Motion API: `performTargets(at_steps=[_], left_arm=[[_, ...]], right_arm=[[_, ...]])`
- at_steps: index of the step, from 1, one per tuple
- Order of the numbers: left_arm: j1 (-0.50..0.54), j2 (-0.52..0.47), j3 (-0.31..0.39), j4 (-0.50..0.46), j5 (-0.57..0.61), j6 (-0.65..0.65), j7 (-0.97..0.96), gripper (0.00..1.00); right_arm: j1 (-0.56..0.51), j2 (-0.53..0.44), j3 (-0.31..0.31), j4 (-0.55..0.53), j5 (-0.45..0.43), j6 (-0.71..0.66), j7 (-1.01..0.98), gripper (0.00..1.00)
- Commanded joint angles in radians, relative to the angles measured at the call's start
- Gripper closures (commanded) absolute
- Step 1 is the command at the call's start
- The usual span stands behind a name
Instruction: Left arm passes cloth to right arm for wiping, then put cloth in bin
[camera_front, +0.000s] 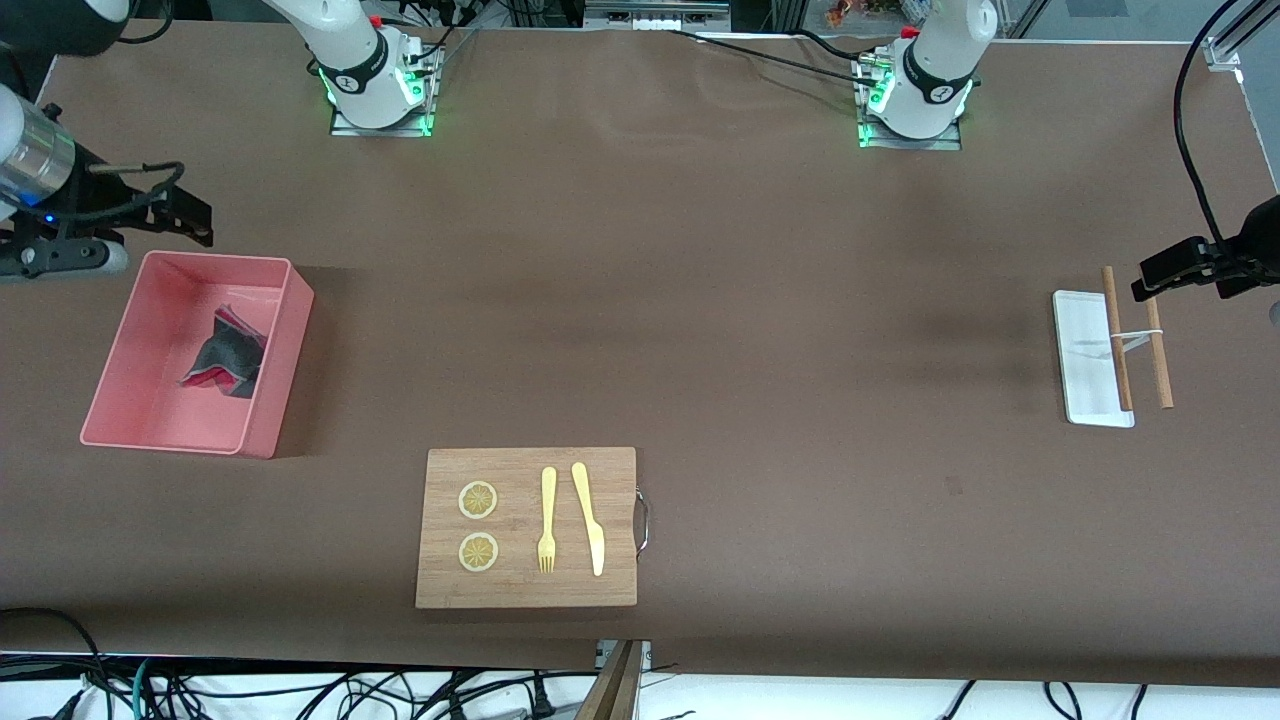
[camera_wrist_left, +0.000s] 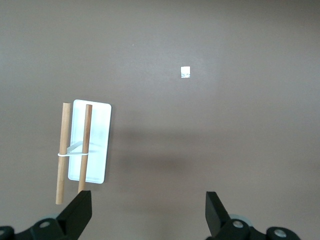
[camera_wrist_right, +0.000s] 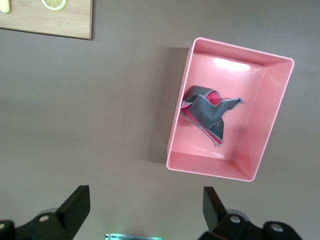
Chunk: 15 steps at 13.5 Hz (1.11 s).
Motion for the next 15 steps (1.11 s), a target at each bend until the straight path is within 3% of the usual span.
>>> performTargets(at_steps=[1,4,6,15], left_arm=[[0.002,0.010,-0.011,0.030,0.025,-0.008,0.015,0.00],[-0.006,0.009,-0.021,0.033,0.027,-0.008,0.015,0.00],[-0.004,0.003,-0.027,0.028,0.024,-0.010,0.015,0.00],[-0.006,0.004,-0.041,0.033,0.024,-0.007,0.015,0.00]], right_arm=[[-0.015,-0.051,-0.007,0.004,0.010,-0.012,-0.004,0.00],[-0.016,-0.052,-0.002,0.038,0.010,-0.067,0.010,0.00],[-0.021,-0.049,-0.019,0.044,0.062,-0.118,0.056,0.00],[-0.016,-0.009,-0.024,0.093,0.079,-0.119,0.052,0.00]])
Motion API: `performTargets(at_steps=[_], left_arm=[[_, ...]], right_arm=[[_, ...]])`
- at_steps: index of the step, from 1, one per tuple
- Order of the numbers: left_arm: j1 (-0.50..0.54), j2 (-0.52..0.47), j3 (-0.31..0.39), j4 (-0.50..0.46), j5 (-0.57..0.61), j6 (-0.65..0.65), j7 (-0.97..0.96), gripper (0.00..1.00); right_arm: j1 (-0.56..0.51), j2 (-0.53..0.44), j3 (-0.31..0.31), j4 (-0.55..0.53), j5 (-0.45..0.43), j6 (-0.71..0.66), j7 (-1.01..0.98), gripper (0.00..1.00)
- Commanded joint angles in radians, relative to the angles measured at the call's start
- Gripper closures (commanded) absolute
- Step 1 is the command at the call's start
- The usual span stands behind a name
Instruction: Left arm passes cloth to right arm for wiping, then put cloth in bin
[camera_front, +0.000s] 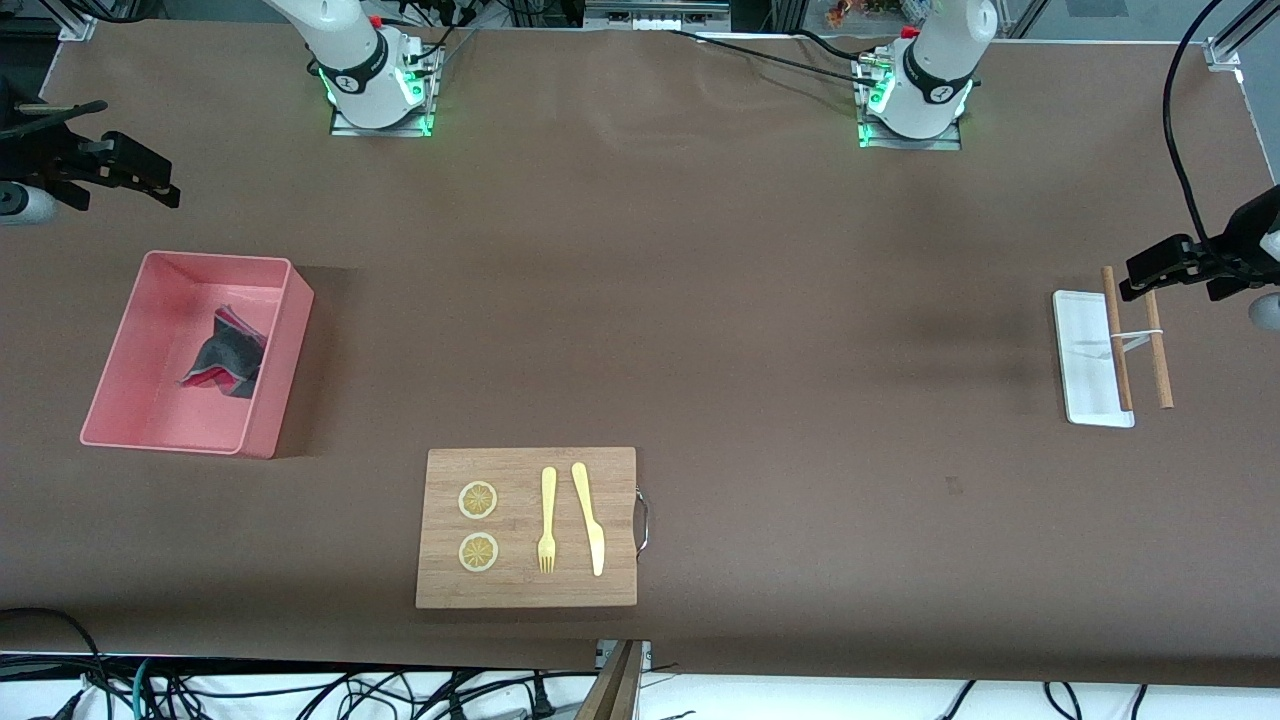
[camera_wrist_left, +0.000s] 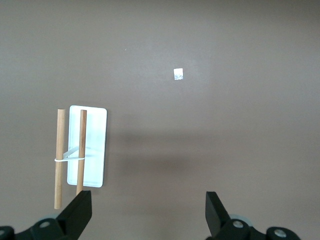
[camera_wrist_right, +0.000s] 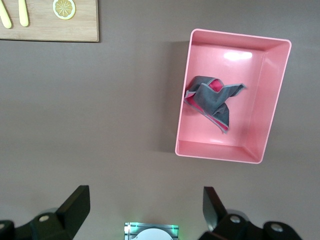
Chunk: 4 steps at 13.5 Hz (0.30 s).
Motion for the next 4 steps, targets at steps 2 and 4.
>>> performTargets(at_steps=[2,4], left_arm=[[0.000,0.004,-0.006,0.021,0.016,-0.007,0.013,0.00],[-0.001,0.006,-0.008,0.021,0.016,-0.005,0.013,0.00]], right_arm=[[-0.005,0.027,0.002,0.042,0.018,-0.030,0.015,0.00],[-0.005,0.029,0.002,0.042,0.019,-0.029,0.016,0.00]])
